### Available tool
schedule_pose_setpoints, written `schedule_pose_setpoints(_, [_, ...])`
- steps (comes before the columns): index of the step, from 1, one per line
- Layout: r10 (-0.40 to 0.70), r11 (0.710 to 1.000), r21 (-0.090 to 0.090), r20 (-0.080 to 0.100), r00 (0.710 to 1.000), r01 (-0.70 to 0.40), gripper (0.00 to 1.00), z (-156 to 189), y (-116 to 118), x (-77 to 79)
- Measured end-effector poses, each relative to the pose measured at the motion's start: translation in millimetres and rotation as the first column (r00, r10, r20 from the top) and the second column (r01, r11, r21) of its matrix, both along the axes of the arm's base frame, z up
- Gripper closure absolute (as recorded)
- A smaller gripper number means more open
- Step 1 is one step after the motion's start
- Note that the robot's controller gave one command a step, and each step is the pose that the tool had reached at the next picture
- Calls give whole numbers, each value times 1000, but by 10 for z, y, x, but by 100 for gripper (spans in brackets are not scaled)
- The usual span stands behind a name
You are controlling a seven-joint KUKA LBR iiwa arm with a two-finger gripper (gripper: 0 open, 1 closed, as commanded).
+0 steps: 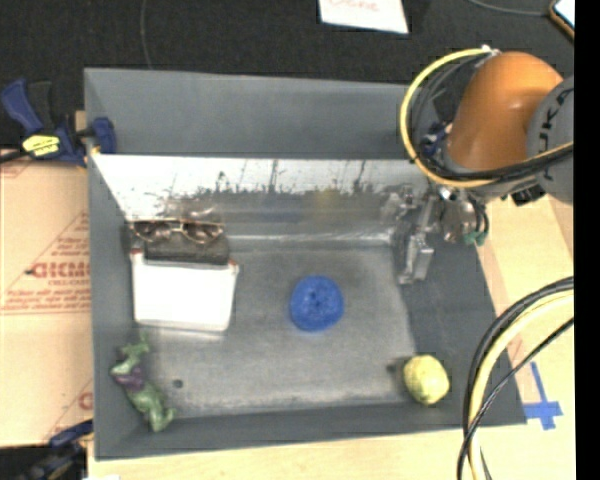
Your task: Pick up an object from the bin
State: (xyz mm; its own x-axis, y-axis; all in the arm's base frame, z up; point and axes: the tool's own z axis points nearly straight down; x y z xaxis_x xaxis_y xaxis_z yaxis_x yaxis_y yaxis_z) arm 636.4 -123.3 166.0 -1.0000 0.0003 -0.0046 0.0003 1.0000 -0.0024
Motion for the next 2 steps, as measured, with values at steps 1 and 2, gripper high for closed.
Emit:
schedule_pose_setpoints(1, [-49,999,2,-2,999,49,0,-950,891,-208])
schedule_pose_setpoints(2, [-65,998,-4,16,998,65,0,-370,812,-495])
